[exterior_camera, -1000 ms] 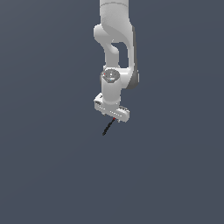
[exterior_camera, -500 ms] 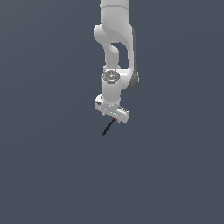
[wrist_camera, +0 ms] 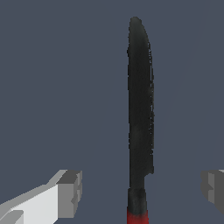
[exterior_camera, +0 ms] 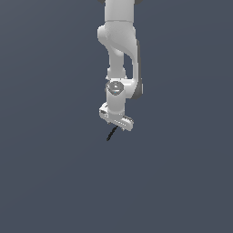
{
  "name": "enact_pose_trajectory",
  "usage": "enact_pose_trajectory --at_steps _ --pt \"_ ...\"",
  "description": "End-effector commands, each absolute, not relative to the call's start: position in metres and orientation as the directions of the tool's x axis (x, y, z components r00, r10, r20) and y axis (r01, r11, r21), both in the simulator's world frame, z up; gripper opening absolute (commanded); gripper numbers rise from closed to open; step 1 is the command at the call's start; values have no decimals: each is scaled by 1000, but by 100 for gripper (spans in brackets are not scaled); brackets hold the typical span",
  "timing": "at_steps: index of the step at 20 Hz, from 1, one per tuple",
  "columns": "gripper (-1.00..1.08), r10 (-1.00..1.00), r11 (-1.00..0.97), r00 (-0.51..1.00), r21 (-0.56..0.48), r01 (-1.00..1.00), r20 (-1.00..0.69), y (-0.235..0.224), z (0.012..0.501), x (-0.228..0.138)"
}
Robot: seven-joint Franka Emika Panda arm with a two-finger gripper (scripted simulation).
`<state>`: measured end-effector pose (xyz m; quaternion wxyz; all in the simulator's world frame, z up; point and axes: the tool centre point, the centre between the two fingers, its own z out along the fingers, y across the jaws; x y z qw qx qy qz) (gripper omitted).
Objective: Pick up the object and move it to a goal position.
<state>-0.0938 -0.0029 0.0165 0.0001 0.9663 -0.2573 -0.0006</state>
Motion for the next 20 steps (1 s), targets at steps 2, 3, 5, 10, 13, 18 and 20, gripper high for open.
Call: enact_pose_trajectory --at_steps 2,3,5,10,13,18,20 --pt "100 -498 -867 867 0 -498 0 -3 9 -93" --pt "100 -498 -867 867 0 -498 0 -3 8 -93" --pt "-100 -498 -867 867 0 -498 0 -3 8 -93" --pt "-100 -498 -867 867 0 -498 0 -3 8 -93" --pt "-100 -498 -867 867 0 -498 0 -3 8 -93" --pt "-100 -499 -867 867 0 -499 0 -5 12 -94" --pt "-100 -499 -867 867 0 -499 0 -9 15 -94"
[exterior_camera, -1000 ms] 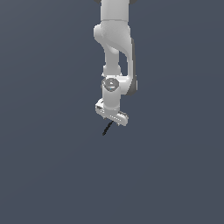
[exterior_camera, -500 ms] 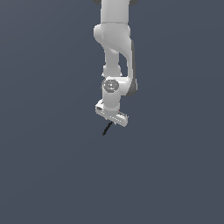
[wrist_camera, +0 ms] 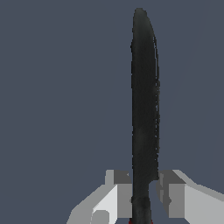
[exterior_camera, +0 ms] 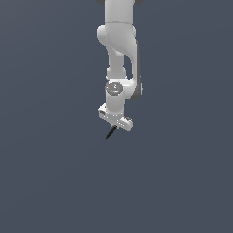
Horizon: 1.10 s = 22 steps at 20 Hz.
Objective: Pick up the object and move it to a goal position.
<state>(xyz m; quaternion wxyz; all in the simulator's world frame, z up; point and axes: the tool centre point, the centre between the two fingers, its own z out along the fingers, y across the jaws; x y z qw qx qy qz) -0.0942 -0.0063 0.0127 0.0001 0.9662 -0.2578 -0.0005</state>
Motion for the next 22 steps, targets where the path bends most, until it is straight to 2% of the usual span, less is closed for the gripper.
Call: enact_pose_trajectory --at_steps 1,10,22 --pt "-100 -499 -867 867 0 -499 0 -11 18 -94" --pt "-100 -499 -867 867 -1 -499 0 -51 65 -96" --pt "-100 -499 -866 866 -1 -499 -1 -143 174 -98"
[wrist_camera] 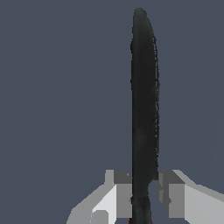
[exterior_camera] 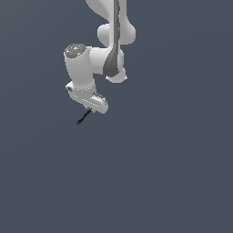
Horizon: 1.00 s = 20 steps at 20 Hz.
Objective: Pick up the object and move it to a goal position.
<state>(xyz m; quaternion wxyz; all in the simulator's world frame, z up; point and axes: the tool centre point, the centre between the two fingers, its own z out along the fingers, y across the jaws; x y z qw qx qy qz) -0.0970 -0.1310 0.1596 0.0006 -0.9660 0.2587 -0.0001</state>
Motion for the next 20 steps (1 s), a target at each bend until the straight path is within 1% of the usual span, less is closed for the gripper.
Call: enact_pose_trajectory --at_steps 1,10,15,20 --pt "-100 -499 -866 866 -1 -499 -1 -151 184 -98" --pt "-100 -499 -867 867 -1 -499 0 -208 251 -96" --pt "-100 -498 -867 867 0 -498 0 -226 271 -94" --pt "-100 -498 -867 867 0 -498 0 -234 280 -92"
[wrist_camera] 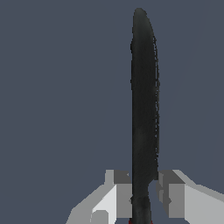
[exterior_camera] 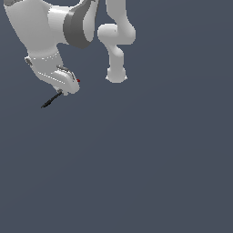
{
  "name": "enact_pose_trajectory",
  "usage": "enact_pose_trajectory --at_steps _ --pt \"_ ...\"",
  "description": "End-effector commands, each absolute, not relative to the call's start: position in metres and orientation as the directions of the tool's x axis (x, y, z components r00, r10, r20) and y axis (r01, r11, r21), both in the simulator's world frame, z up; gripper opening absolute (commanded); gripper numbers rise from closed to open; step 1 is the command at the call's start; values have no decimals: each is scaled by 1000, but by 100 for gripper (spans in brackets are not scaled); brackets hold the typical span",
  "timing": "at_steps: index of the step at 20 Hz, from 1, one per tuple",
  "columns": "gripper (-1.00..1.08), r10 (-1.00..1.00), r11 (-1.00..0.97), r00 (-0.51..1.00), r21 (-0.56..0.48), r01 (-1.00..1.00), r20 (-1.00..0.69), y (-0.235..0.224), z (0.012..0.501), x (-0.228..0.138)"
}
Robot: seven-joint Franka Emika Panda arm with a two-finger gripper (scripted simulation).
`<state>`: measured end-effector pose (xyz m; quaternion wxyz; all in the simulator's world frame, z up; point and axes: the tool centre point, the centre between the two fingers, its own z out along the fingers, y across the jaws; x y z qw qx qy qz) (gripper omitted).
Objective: Pick up the object and move it to a goal position.
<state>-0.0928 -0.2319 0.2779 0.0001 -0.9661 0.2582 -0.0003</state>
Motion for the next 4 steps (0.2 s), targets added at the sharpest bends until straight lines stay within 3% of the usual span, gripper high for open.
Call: enact_pose_trajectory --at_steps 1,4 --pt "-100 -498 -867 867 0 -498 0 -234 280 -92" --pt "-100 -498 -867 867 0 -498 0 -233 279 -92"
